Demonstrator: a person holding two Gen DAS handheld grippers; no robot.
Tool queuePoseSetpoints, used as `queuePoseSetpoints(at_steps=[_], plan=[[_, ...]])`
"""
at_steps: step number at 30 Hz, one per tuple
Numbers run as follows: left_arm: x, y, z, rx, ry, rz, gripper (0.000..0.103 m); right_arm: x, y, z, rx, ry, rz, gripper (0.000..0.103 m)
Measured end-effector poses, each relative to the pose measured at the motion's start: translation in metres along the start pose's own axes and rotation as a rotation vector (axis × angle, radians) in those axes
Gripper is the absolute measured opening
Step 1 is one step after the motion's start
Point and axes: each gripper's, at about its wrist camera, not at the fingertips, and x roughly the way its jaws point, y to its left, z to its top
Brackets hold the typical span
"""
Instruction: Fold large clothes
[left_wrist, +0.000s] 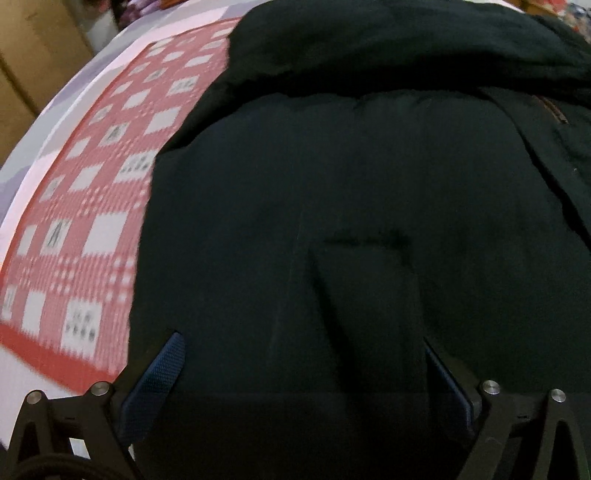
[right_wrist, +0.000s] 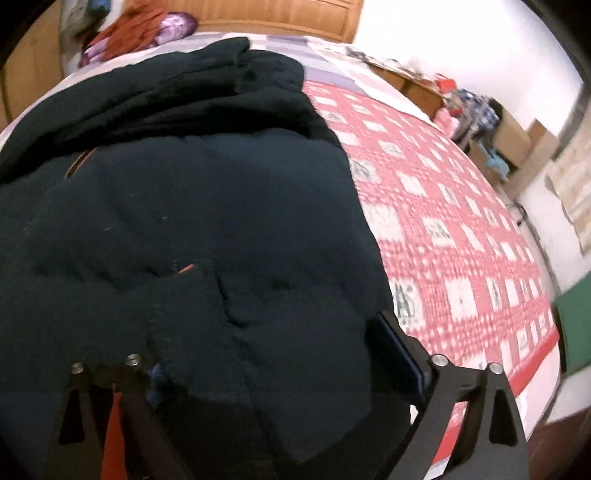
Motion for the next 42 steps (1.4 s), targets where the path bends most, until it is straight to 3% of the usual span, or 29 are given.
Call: queuePoseSetpoints(at_steps=[7,10,12,16,20,23,25,28,31,33,35,36,39,40,42], plan=[[-0.023,-0.012,-0.028,-0.086,0.063,0.105,0.099,-0.001,-0.018,0.003,-0.112,0.014,0.121,0.096],[-0.044,-0.025,-0.027,-0.142,0.039,0.107,0.099,-0.017,-0.018,0.004,-0.159,0.033,0.148,0.096],[-0.052,-0.035,-0.014,-0.146,-0.002,0.098,0.099,-0.036,-0.017,0.006,-0.213,-0.011,0.164,0.096],[-0.053,-0.051,0.046,-0.120,-0.121,0.073,0.099,-0.060,-0.011,0.026,-0.244,-0.118,0.198,0.096],[-0.040,-0.049,0.129,-0.106,-0.263,0.035,0.099,-0.047,0.013,0.088,-0.218,-0.196,0.218,0.096],[-0.018,-0.045,0.200,-0.120,-0.317,-0.007,0.099,-0.037,0.042,0.147,-0.182,-0.279,0.243,0.096],[0.005,-0.050,0.242,-0.094,-0.301,-0.031,0.099,-0.030,0.064,0.181,-0.158,-0.310,0.252,0.096],[0.042,-0.069,0.277,-0.018,-0.242,-0.065,0.099,-0.009,0.108,0.235,-0.142,-0.319,0.259,0.096],[0.074,-0.088,0.287,0.080,-0.174,-0.037,0.100,0.015,0.146,0.263,-0.133,-0.257,0.293,0.096],[0.092,-0.081,0.287,0.092,-0.137,-0.059,0.103,0.052,0.168,0.273,-0.211,-0.165,0.236,0.096],[0.095,-0.059,0.284,0.064,-0.168,-0.037,0.103,0.077,0.157,0.268,-0.233,-0.103,0.180,0.093],[0.098,-0.041,0.281,0.033,-0.174,-0.040,0.103,0.084,0.130,0.265,-0.189,-0.133,0.228,0.093],[0.110,0.011,0.271,-0.068,-0.171,-0.019,0.103,0.084,0.086,0.256,-0.186,-0.191,0.088,0.093],[0.117,0.025,0.266,-0.104,-0.151,-0.025,0.103,0.089,0.069,0.253,-0.153,-0.170,0.051,0.095],[0.126,0.036,0.262,-0.130,-0.122,-0.052,0.103,0.105,0.027,0.249,0.031,-0.087,0.175,0.097]])
